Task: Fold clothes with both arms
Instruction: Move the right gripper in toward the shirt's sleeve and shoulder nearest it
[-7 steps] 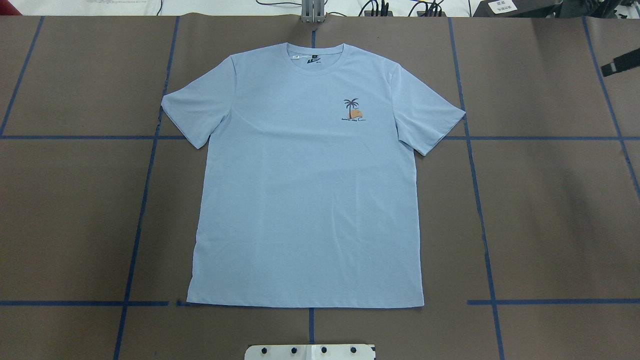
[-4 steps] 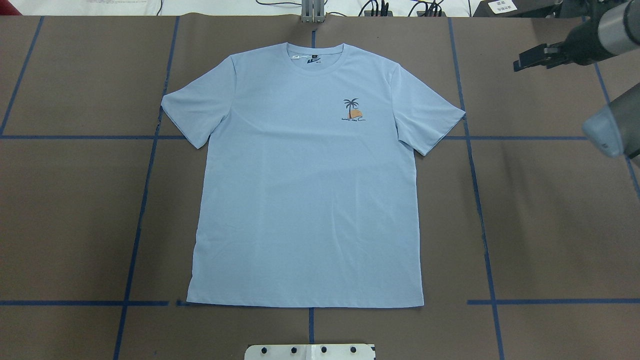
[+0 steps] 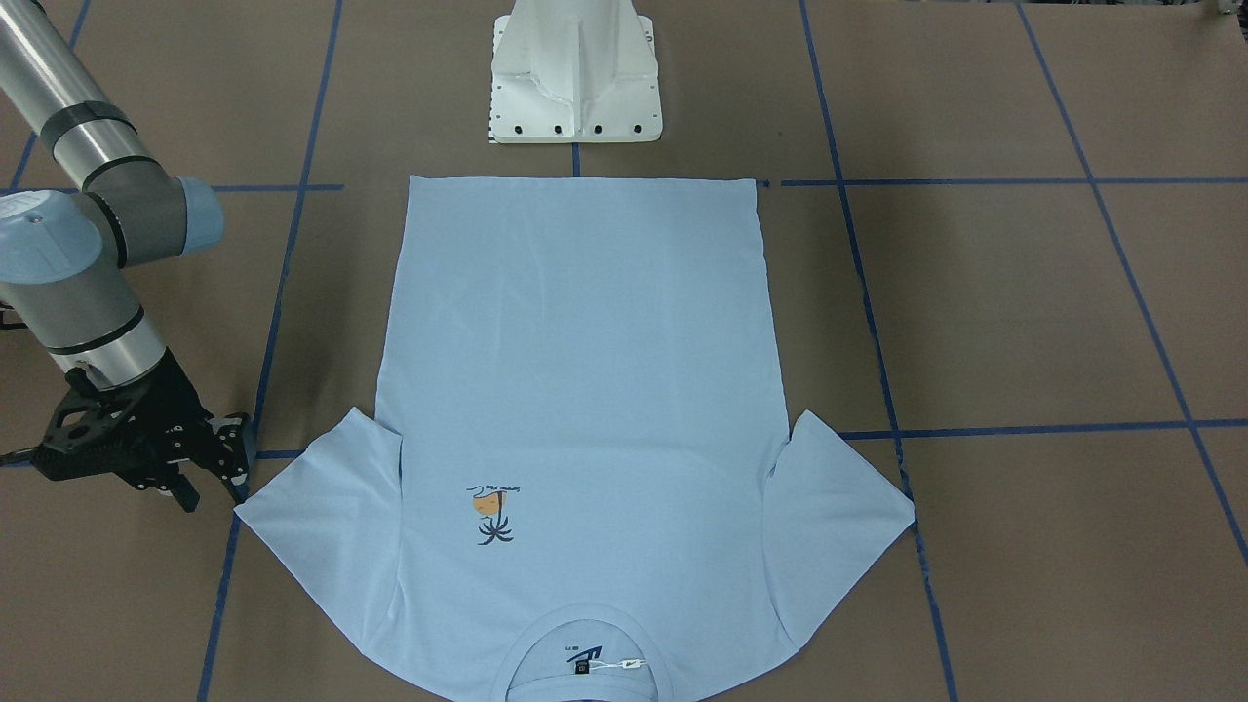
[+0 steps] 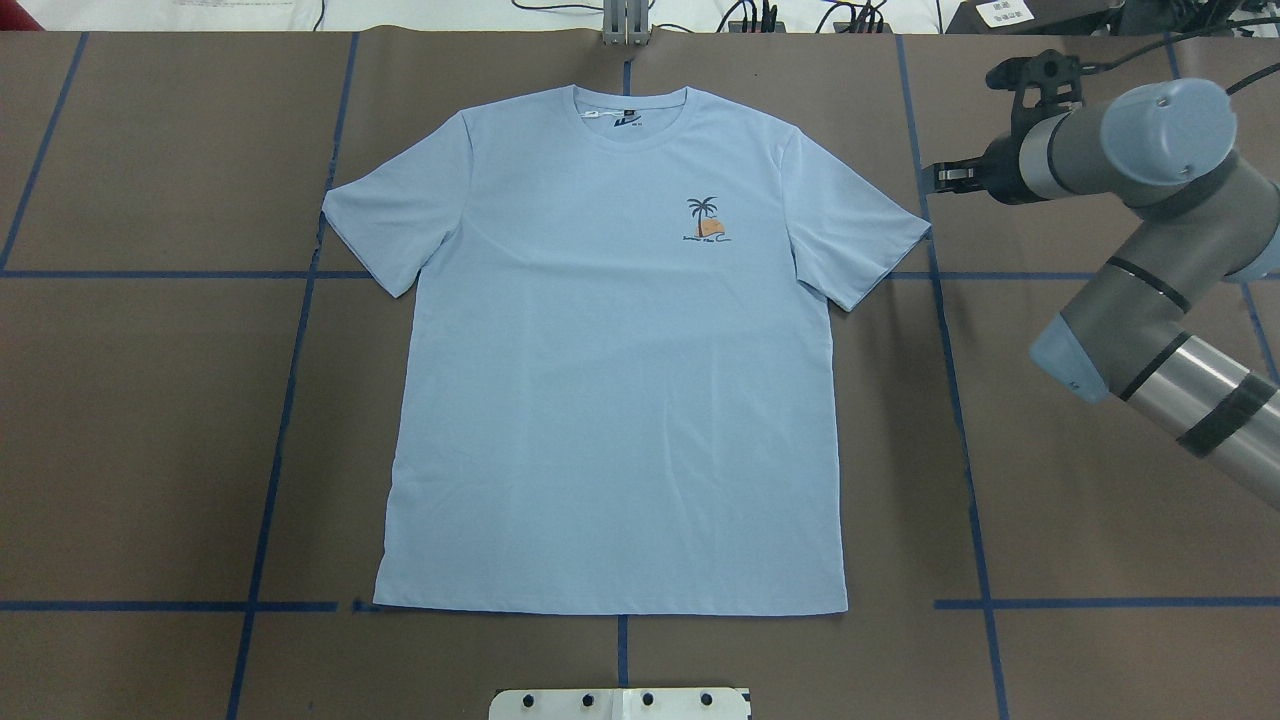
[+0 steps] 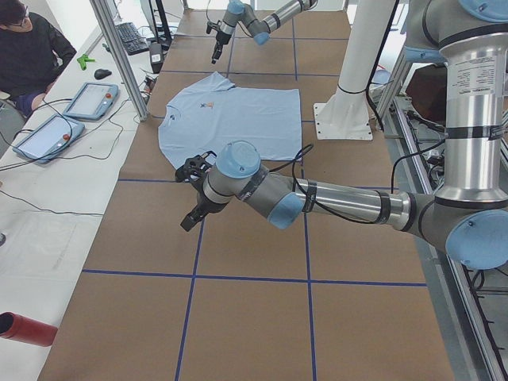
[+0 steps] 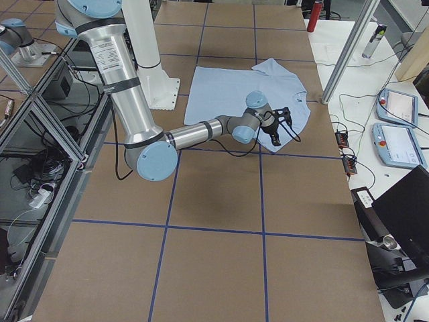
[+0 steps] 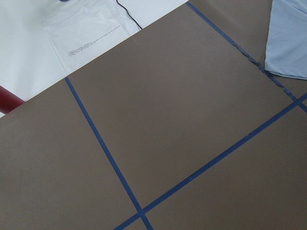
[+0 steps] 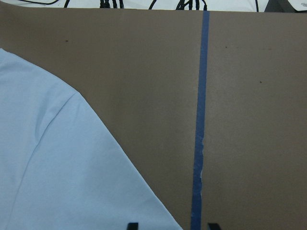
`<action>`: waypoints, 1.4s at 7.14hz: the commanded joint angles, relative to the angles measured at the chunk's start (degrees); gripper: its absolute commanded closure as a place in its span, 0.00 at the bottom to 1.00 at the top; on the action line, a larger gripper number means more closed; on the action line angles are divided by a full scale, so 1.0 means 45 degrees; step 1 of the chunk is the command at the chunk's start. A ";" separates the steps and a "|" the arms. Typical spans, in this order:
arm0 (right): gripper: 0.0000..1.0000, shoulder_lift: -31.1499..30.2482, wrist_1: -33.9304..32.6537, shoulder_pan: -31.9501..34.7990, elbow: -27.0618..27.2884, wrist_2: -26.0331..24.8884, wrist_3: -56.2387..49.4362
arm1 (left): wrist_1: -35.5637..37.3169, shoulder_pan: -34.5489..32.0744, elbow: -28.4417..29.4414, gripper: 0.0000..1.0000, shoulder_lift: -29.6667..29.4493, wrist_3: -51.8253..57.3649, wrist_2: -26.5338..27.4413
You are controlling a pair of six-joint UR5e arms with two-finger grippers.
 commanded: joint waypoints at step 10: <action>1.00 0.0314 0.1012 -0.0667 -0.1679 -0.0723 -0.0004 | 0.0000 0.0019 0.0039 0.00 0.0010 0.0020 0.0000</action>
